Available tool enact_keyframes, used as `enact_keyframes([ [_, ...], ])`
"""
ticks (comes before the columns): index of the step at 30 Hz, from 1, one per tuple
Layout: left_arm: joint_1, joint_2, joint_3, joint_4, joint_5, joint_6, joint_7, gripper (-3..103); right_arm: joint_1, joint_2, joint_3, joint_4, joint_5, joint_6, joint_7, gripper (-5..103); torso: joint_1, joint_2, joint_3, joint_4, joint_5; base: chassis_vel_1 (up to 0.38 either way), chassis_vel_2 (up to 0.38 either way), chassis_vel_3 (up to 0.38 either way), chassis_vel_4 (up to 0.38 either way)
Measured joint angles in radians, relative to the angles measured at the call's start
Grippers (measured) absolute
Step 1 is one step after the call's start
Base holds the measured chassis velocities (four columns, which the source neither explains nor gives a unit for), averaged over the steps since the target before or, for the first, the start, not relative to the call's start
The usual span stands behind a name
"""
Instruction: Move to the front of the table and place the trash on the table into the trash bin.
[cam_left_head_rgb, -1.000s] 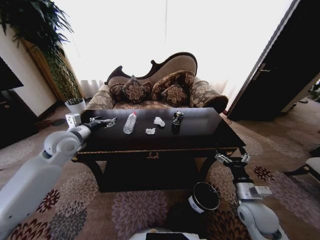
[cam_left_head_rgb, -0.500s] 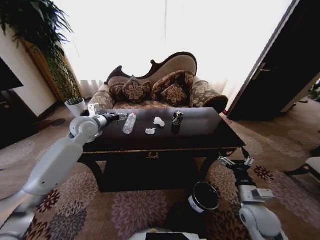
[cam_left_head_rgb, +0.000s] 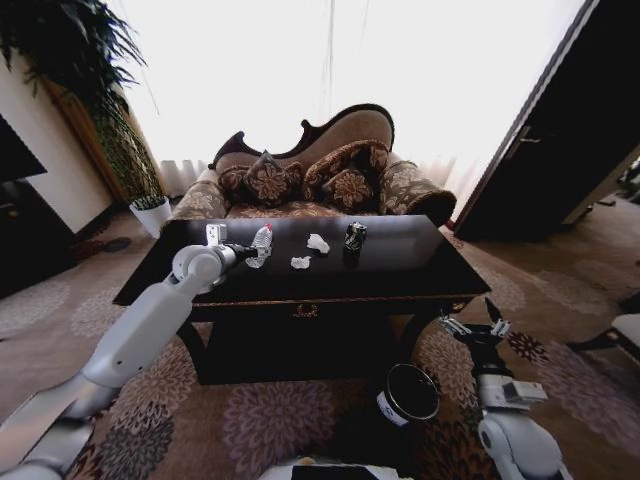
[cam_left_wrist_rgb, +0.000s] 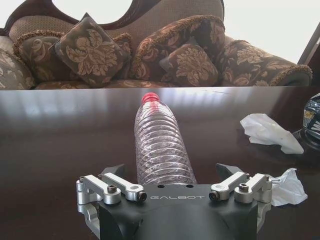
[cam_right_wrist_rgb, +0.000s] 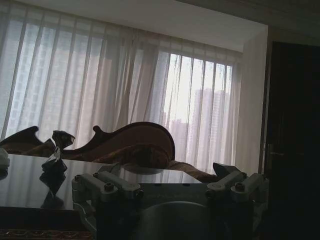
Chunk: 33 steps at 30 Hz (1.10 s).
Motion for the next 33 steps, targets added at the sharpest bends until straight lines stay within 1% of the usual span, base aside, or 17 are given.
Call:
enact_keyframes([
  [5,0.008,-0.006,0.0,0.013,0.023,0.0,0.004,102,0.002,0.001,-0.005,-0.005,-0.003,0.002,0.0,100,0.0,0.0,0.0,-0.0001,0.0001,0.0,0.0,0.0,0.0],
  [8,0.009,-0.02,0.0,0.031,0.034,-0.001,0.006,98,0.001,0.001,-0.007,-0.009,-0.006,0.005,0.0,100,0.0,0.0,0.0,-0.0002,0.0,0.0,0.0,0.0,0.0],
  [10,0.012,-0.026,0.0,0.038,0.036,-0.001,0.007,93,0.001,0.0,-0.007,-0.011,-0.007,0.008,0.0,100,0.0,0.0,0.0,-0.0002,0.0,0.0,0.0,0.0,0.0],
  [11,0.012,-0.026,0.0,0.038,0.036,-0.001,0.007,93,0.001,0.0,-0.007,-0.011,-0.007,0.008,0.0,100,0.0,0.0,0.0,-0.0002,0.0,0.0,0.0,0.0,0.0],
  [13,0.02,-0.029,0.0,0.04,0.041,-0.001,0.009,82,0.001,-0.002,-0.007,-0.013,-0.007,0.009,0.0,100,0.0,0.0,0.0,-0.0003,0.0001,0.0,0.0,0.0,0.0],
  [14,0.021,-0.029,0.0,0.04,0.041,-0.001,0.009,82,0.001,-0.002,-0.007,-0.013,-0.007,0.009,0.0,100,0.0,0.0,0.0,-0.0003,0.0001,0.0,0.0,0.0,0.0],
  [15,0.027,-0.029,-0.002,0.037,0.044,-0.002,0.011,77,0.002,-0.004,-0.007,-0.015,-0.007,0.009,0.0,100,0.0,0.0,0.0,-0.0003,0.0,0.0,0.0,0.0,0.0],
  [16,0.027,-0.029,-0.002,0.037,0.044,-0.002,0.011,77,0.002,-0.004,-0.007,-0.015,-0.007,0.009,0.0,100,0.0,0.0,0.0,-0.0003,0.0,0.0,0.0,0.0,0.0],
  [18,0.033,-0.021,-0.006,0.022,0.047,-0.002,0.015,66,0.004,-0.005,-0.008,-0.017,-0.007,0.009,0.0,100,0.0,0.0,0.0,-0.0002,0.0,0.0,0.0,0.0,0.0],
  [19,0.035,-0.018,-0.007,0.018,0.047,-0.002,0.015,66,0.004,-0.005,-0.008,-0.018,-0.007,0.009,0.0,100,0.0,0.0,0.0,-0.0002,0.0,0.0,0.0,0.0,0.0],
  [20,0.039,-0.01,-0.01,0.005,0.047,-0.002,0.016,56,0.006,-0.005,-0.01,-0.02,-0.008,0.009,0.0,100,0.0,0.0,0.0,-0.0002,0.0001,0.0,0.0,0.0,0.0],
  [22,0.04,-0.006,-0.011,-0.002,0.047,-0.002,0.016,56,0.006,-0.005,-0.012,-0.022,-0.009,0.009,0.0,100,0.0,0.0,0.0,-0.0001,0.0001,0.0,0.0,0.0,0.0],
  [25,0.047,0.003,-0.015,-0.013,0.048,-0.002,0.016,46,0.007,-0.003,-0.015,-0.024,-0.013,0.011,0.0,100,0.0,0.0,0.0,-0.0002,0.0001,0.0,0.0,0.0,0.0],
  [26,0.047,0.003,-0.015,-0.013,0.048,-0.002,0.016,46,0.007,-0.003,-0.015,-0.024,-0.013,0.011,0.0,100,0.0,0.0,0.0,-0.0002,0.0001,0.0,0.0,0.0,0.0],
  [27,0.051,0.006,-0.016,-0.017,0.051,-0.002,0.016,43,0.007,-0.002,-0.016,-0.024,-0.015,0.011,0.0,100,0.0,0.0,0.0,-0.0002,0.0001,0.0,0.0,0.0,0.0],
  [30,0.067,0.015,-0.026,-0.04,0.069,-0.002,0.022,39,0.006,-0.001,-0.017,-0.023,-0.015,0.012,0.0,100,0.0,0.0,0.0,-0.0003,0.0,0.0,0.0,0.0,0.0],
  [33,0.084,0.024,-0.044,-0.067,0.079,-0.003,0.027,39,0.005,-0.001,-0.017,-0.021,-0.014,0.012,0.0,100,0.0,0.0,0.0,-0.0003,0.0,0.0,0.0,0.0,0.0],
])
